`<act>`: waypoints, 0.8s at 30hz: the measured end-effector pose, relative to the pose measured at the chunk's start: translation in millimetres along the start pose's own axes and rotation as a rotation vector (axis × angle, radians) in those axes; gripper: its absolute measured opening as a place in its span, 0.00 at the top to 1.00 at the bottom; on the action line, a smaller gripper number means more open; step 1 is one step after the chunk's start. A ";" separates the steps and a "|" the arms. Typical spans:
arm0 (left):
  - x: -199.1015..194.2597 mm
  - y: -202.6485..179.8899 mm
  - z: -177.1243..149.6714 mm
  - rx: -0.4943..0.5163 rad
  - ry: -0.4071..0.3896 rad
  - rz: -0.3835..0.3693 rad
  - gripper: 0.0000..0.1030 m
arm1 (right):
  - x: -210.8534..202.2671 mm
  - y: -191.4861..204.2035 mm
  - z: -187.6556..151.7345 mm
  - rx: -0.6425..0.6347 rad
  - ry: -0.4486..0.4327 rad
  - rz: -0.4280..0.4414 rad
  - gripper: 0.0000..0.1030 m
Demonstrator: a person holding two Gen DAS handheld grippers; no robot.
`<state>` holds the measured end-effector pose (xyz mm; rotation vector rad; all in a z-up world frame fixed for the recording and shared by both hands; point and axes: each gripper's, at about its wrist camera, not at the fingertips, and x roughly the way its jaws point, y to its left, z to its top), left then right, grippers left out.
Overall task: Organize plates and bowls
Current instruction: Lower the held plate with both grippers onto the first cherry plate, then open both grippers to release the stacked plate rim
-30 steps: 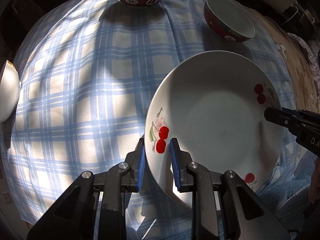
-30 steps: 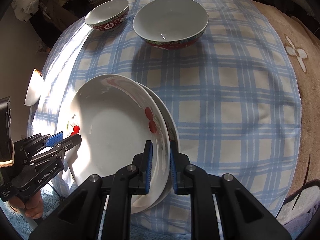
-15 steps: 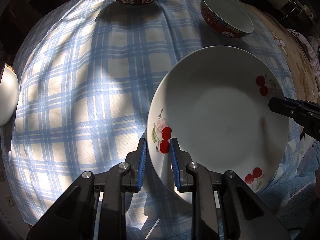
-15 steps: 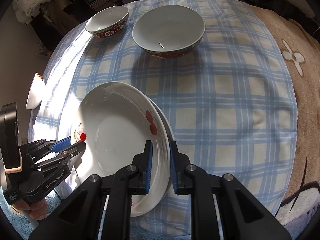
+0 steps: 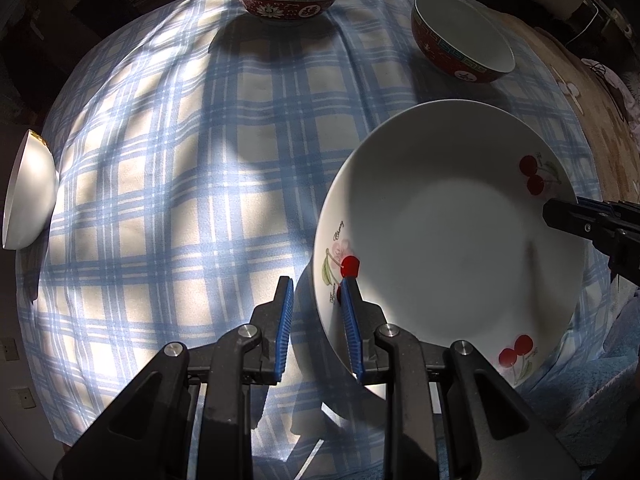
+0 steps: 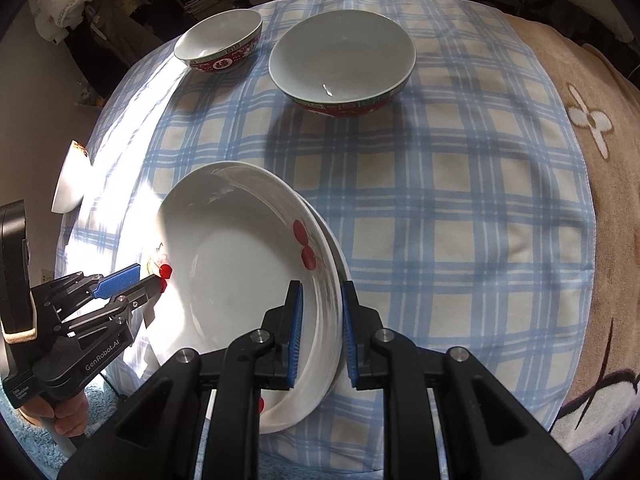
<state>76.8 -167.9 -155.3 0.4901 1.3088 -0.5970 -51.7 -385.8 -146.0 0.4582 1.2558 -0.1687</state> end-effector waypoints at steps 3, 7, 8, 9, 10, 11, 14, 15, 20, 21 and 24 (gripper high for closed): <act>-3.3 0.3 -2.7 0.000 -0.004 0.005 0.75 | -0.7 1.4 -0.9 -0.015 -0.004 -0.039 0.77; -14.1 -4.6 -5.7 0.016 -0.038 0.043 0.75 | 1.9 -4.0 -0.2 0.020 0.007 -0.027 0.74; -16.6 -4.8 -6.1 0.016 -0.043 0.042 0.75 | 1.6 -3.8 0.1 0.021 0.004 -0.032 0.74; -19.1 -4.9 -6.3 0.011 -0.046 0.042 0.75 | 1.6 -3.6 0.6 0.022 0.006 -0.034 0.74; -21.0 -3.7 -6.5 0.006 -0.047 0.043 0.75 | 1.7 -3.5 0.9 0.027 0.007 -0.035 0.74; -22.7 -2.1 -6.7 0.001 -0.046 0.045 0.75 | 1.7 -3.4 0.8 0.031 0.005 -0.036 0.74; -26.5 5.1 -8.4 -0.016 -0.041 0.060 0.75 | -0.2 -1.9 1.0 0.034 -0.003 -0.038 0.73; -27.9 8.6 -8.8 -0.027 -0.039 0.058 0.75 | -2.0 -0.5 1.5 0.031 -0.010 -0.034 0.72; -34.3 24.7 -15.4 -0.075 -0.037 0.082 0.74 | -12.8 14.4 4.5 -0.012 -0.051 -0.010 0.63; -36.7 25.6 -16.7 -0.067 -0.042 0.103 0.74 | -15.6 18.1 5.3 -0.023 -0.064 -0.010 0.55; -46.2 33.3 -19.1 -0.072 -0.044 0.099 0.72 | -24.1 29.5 7.7 -0.052 -0.099 -0.009 0.47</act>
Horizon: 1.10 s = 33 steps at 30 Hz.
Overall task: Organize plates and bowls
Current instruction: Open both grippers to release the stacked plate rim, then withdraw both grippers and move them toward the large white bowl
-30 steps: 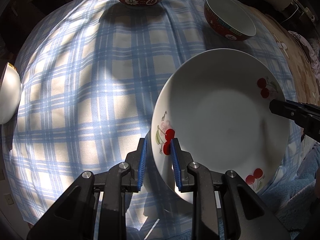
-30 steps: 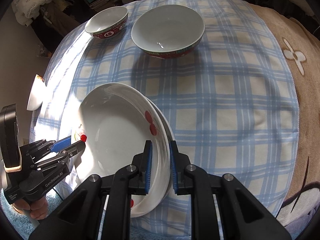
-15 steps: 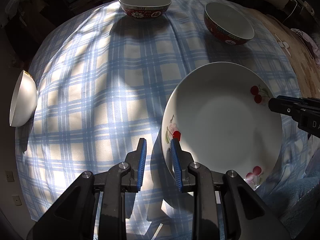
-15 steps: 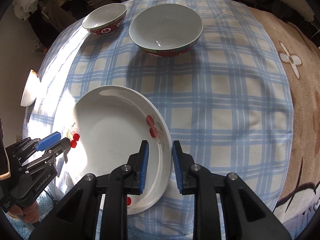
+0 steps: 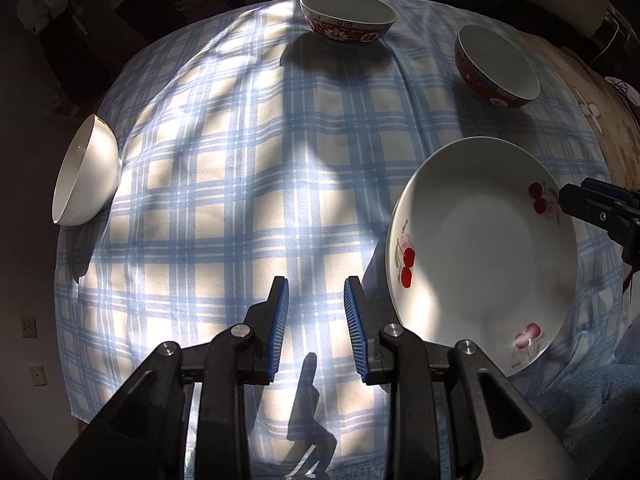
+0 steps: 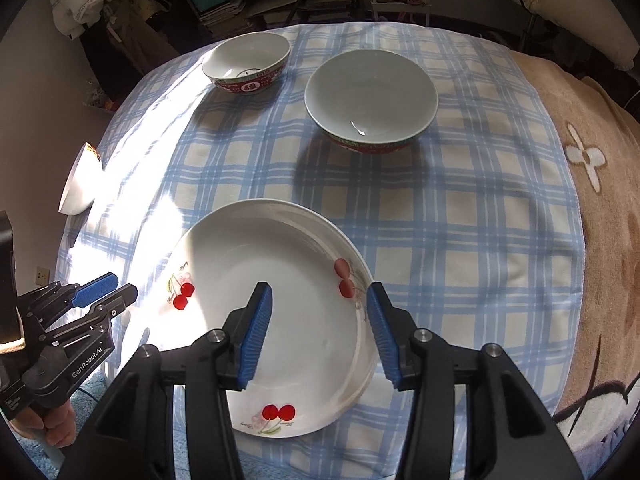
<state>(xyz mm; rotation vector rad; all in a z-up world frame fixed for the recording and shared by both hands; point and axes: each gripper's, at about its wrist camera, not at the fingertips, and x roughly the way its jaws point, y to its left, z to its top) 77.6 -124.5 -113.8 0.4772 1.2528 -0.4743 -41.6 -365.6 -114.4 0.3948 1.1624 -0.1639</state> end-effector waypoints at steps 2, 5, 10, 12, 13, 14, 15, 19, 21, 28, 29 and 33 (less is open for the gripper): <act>-7.0 9.6 0.2 -0.032 -0.006 -0.023 0.67 | -5.9 7.1 2.3 -0.013 -0.019 0.016 0.41; -19.0 24.9 1.6 -0.061 -0.034 0.000 0.51 | -15.8 18.2 5.7 -0.035 -0.053 0.033 0.29; -28.3 58.6 8.7 -0.137 -0.003 -0.007 0.31 | -26.3 38.6 15.4 -0.075 -0.076 0.052 0.14; -34.0 71.9 9.6 -0.163 -0.013 -0.002 0.23 | -28.8 45.5 20.3 -0.079 -0.087 0.067 0.09; -37.9 78.5 9.0 -0.171 -0.023 0.011 0.20 | -29.6 49.2 22.9 -0.078 -0.090 0.073 0.07; -41.0 84.8 10.0 -0.177 -0.032 0.028 0.19 | -29.9 52.7 25.8 -0.079 -0.093 0.077 0.06; -43.9 91.2 10.7 -0.183 -0.041 0.043 0.17 | -29.2 55.9 28.7 -0.079 -0.094 0.078 0.05; -52.6 117.5 16.1 -0.219 -0.066 0.083 0.14 | -23.8 71.8 39.6 -0.089 -0.091 0.092 0.04; -56.5 129.8 18.7 -0.231 -0.080 0.108 0.13 | -19.8 80.8 45.2 -0.098 -0.084 0.100 0.04; -62.7 172.7 30.9 -0.279 -0.112 0.157 0.13 | 3.1 117.2 69.6 -0.123 -0.048 0.129 0.03; -63.9 179.3 32.8 -0.289 -0.119 0.167 0.13 | 5.7 123.2 73.8 -0.129 -0.048 0.134 0.03; -67.2 204.9 42.1 -0.349 -0.142 0.166 0.13 | 13.4 151.9 92.8 -0.161 -0.054 0.154 0.03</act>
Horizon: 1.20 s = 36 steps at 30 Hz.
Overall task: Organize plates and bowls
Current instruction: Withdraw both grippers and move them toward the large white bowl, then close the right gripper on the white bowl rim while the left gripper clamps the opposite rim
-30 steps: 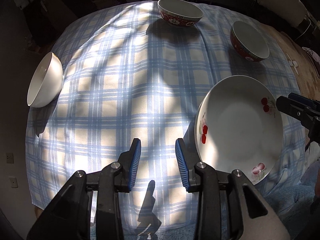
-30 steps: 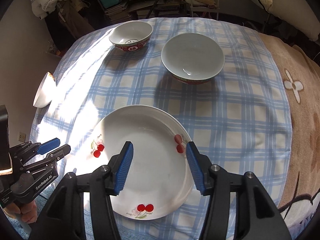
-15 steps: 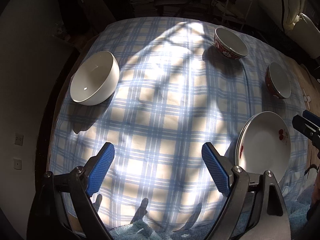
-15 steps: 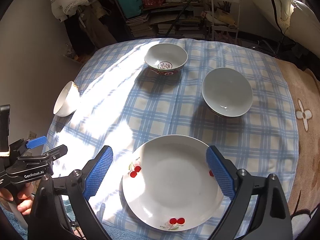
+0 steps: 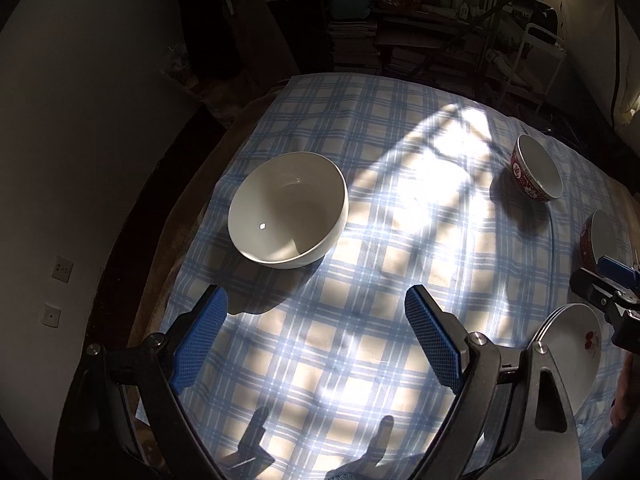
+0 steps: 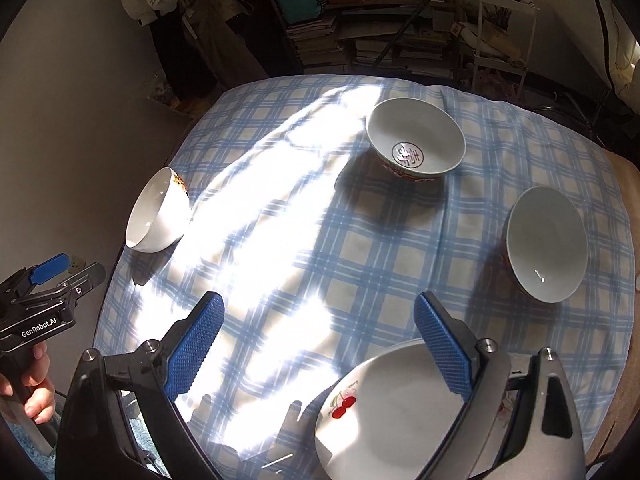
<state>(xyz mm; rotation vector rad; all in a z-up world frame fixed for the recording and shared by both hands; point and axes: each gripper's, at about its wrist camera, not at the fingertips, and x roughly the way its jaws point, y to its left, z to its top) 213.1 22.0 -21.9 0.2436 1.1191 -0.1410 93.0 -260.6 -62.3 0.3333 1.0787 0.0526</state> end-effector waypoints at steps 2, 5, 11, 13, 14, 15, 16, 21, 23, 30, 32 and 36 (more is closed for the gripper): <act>2.6 9.8 9.1 -0.027 -0.002 -0.011 0.13 | 5.2 11.6 12.3 -0.021 0.000 0.008 0.03; 8.1 24.6 20.0 -0.065 -0.003 0.001 0.13 | 13.2 30.2 29.8 -0.050 -0.004 0.019 0.03; 20.4 59.0 31.5 -0.142 -0.014 0.040 0.13 | 27.3 64.7 59.6 -0.107 -0.013 0.033 0.03; 28.5 73.0 33.6 -0.178 -0.009 0.044 0.13 | 28.7 75.7 67.1 -0.127 -0.027 0.036 0.03; 33.5 79.6 34.3 -0.196 -0.005 0.040 0.13 | 30.2 81.5 71.8 -0.135 -0.034 0.035 0.03; 39.3 85.8 34.5 -0.214 0.002 0.033 0.13 | 31.2 87.7 75.2 -0.145 -0.038 0.033 0.03; 46.2 91.6 35.5 -0.230 0.011 0.030 0.13 | 33.9 93.5 80.0 -0.156 -0.041 0.035 0.03; 78.3 109.7 37.9 -0.273 0.055 0.048 0.13 | 54.0 120.9 93.9 -0.186 -0.035 0.049 0.03; 88.8 113.4 39.1 -0.281 0.069 0.042 0.13 | 65.2 130.2 96.6 -0.197 -0.024 0.054 0.03; 121.8 122.8 41.6 -0.319 0.126 -0.003 0.13 | 108.8 148.5 99.2 -0.186 0.030 0.076 0.11; 129.7 124.5 41.9 -0.329 0.138 -0.007 0.13 | 120.0 150.6 99.8 -0.175 0.050 0.089 0.16; 144.8 123.7 43.3 -0.331 0.152 -0.027 0.14 | 139.9 155.5 101.4 -0.166 0.082 0.108 0.22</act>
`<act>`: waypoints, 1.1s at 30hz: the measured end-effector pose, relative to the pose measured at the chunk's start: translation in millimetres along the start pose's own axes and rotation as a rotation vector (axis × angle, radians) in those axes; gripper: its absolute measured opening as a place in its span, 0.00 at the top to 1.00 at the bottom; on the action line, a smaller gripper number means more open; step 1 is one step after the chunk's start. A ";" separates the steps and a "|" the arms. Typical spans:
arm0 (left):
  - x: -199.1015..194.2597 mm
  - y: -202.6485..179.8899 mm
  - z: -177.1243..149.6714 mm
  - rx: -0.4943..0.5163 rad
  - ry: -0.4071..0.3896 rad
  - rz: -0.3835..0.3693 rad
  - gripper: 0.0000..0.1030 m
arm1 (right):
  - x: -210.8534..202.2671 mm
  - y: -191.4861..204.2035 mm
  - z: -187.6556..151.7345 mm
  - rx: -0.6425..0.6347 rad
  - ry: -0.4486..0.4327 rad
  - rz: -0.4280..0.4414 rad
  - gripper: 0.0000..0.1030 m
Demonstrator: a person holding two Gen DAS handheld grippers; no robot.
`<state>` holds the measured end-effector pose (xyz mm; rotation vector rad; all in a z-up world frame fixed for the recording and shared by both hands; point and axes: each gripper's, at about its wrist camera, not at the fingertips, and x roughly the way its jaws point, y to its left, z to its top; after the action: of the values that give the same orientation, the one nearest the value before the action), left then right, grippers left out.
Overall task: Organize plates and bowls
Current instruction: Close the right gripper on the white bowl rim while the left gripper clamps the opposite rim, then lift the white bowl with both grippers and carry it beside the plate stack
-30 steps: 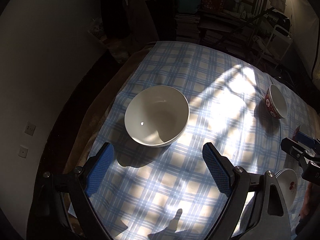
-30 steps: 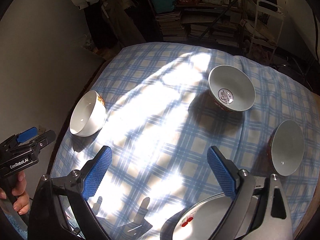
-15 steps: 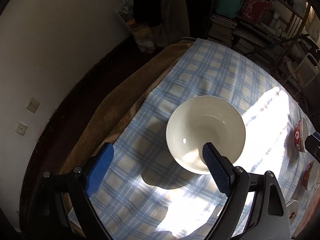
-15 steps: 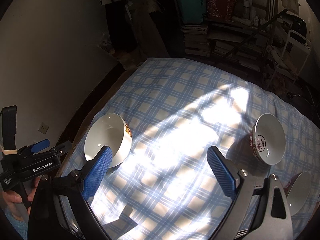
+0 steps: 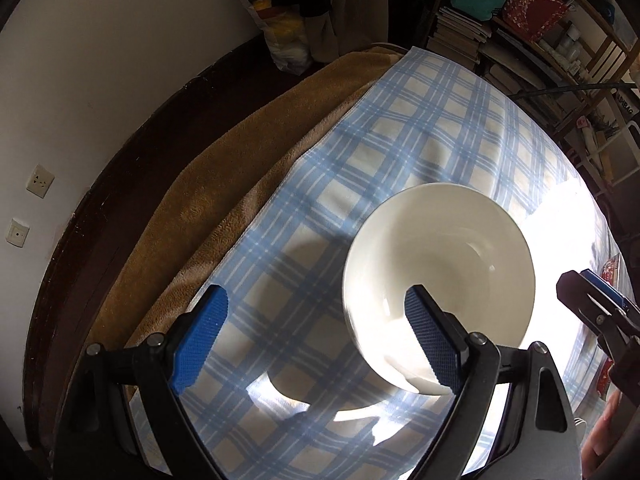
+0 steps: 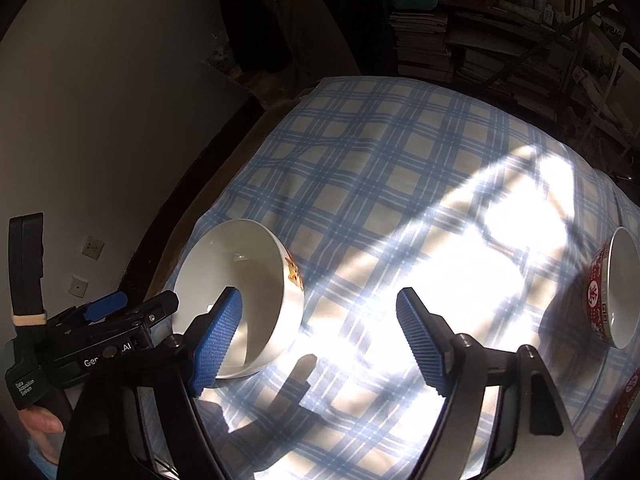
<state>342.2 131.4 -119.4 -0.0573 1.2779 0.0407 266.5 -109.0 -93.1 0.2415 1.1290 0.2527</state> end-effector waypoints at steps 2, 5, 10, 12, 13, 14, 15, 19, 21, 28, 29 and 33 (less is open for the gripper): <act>7.2 -2.6 0.3 0.007 0.011 0.003 0.14 | 11.2 2.1 0.3 0.007 0.025 0.016 0.28; 15.6 -5.1 -0.4 0.009 0.025 0.000 0.21 | 25.8 6.2 -0.4 0.005 0.058 0.033 0.36; 26.9 -7.2 -3.4 0.011 0.059 -0.020 0.62 | 41.9 10.4 -1.9 -0.001 0.099 0.030 0.64; 29.9 -8.1 -4.8 0.008 0.066 -0.034 0.70 | 47.2 8.9 -2.9 0.011 0.117 0.028 0.73; 30.9 -8.5 -5.5 0.009 0.064 -0.039 0.73 | 50.1 8.4 -3.4 0.019 0.126 0.037 0.78; 31.9 -9.2 -6.4 0.011 0.061 -0.043 0.74 | 51.7 7.8 -4.4 0.026 0.132 0.046 0.81; 33.3 -10.2 -7.0 0.015 0.061 -0.045 0.75 | 53.1 7.2 -5.5 0.033 0.137 0.051 0.82; 36.1 -13.6 -9.2 0.013 0.054 -0.095 0.90 | 56.9 4.7 -9.4 0.064 0.141 0.055 0.83; 34.3 -15.3 -10.6 0.015 0.046 -0.094 0.91 | 57.3 3.3 -10.8 0.080 0.143 0.051 0.83; 17.9 -20.1 -16.1 0.028 0.022 -0.129 0.91 | 41.9 5.4 -25.4 0.050 0.115 0.010 0.87; 14.8 -21.0 -17.2 0.026 0.019 -0.136 0.91 | 39.0 4.3 -28.3 0.054 0.114 0.010 0.87; 4.8 -29.4 -25.3 0.054 0.013 -0.156 0.91 | 23.6 -4.2 -40.0 0.068 0.104 0.009 0.87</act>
<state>321.2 100.4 -130.7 -0.1109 1.2833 -0.1283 239.9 -102.9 -131.0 0.2961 1.2414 0.2376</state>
